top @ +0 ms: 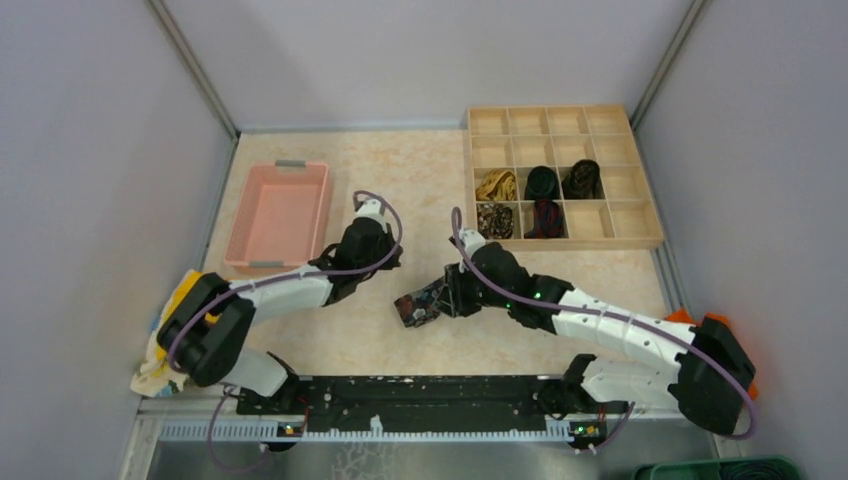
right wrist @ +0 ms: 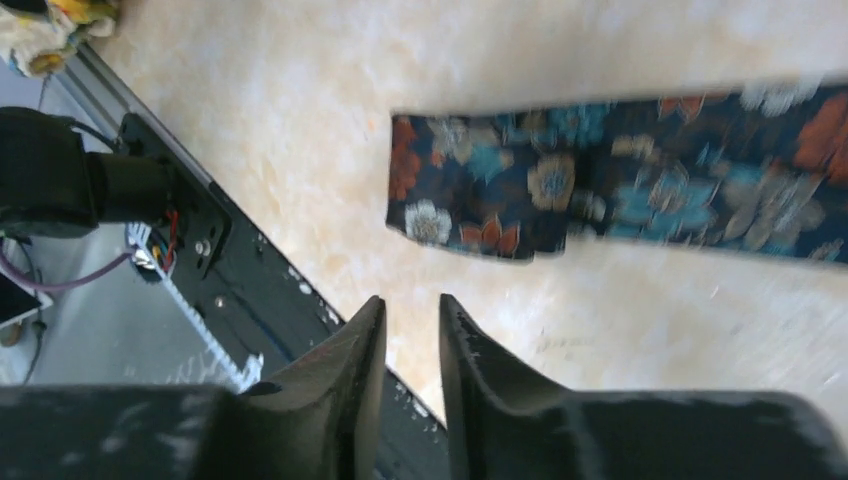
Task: Roll the ties
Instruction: Roll the tie at the center of the board.
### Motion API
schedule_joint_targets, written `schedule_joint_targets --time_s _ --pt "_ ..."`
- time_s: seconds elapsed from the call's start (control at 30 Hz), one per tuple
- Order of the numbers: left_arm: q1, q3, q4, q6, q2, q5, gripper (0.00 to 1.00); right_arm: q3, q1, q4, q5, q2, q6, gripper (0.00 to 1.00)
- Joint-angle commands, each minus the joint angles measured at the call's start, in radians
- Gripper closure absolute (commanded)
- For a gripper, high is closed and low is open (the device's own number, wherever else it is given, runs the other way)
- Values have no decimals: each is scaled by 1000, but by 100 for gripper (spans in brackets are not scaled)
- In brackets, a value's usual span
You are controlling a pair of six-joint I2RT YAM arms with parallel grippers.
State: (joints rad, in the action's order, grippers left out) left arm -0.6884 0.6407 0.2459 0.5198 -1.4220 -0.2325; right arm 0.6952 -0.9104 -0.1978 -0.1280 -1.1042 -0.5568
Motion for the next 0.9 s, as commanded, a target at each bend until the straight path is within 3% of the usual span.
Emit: schedule_joint_targets --time_s 0.0,0.03,0.07,0.4,0.87 --pt "17 70 130 -62 -129 157 100 -125 -73 49 56 25 -143 87" --pt "20 82 136 -69 -159 186 100 -151 -103 66 73 23 -166 98" --pt "24 95 130 -73 -181 207 100 -171 -123 90 88 18 -182 100" --pt "36 70 77 -28 -268 356 100 -314 -170 395 125 -152 -264 100" --pt "34 -116 144 34 -230 428 100 -228 -170 448 283 -370 -263 100"
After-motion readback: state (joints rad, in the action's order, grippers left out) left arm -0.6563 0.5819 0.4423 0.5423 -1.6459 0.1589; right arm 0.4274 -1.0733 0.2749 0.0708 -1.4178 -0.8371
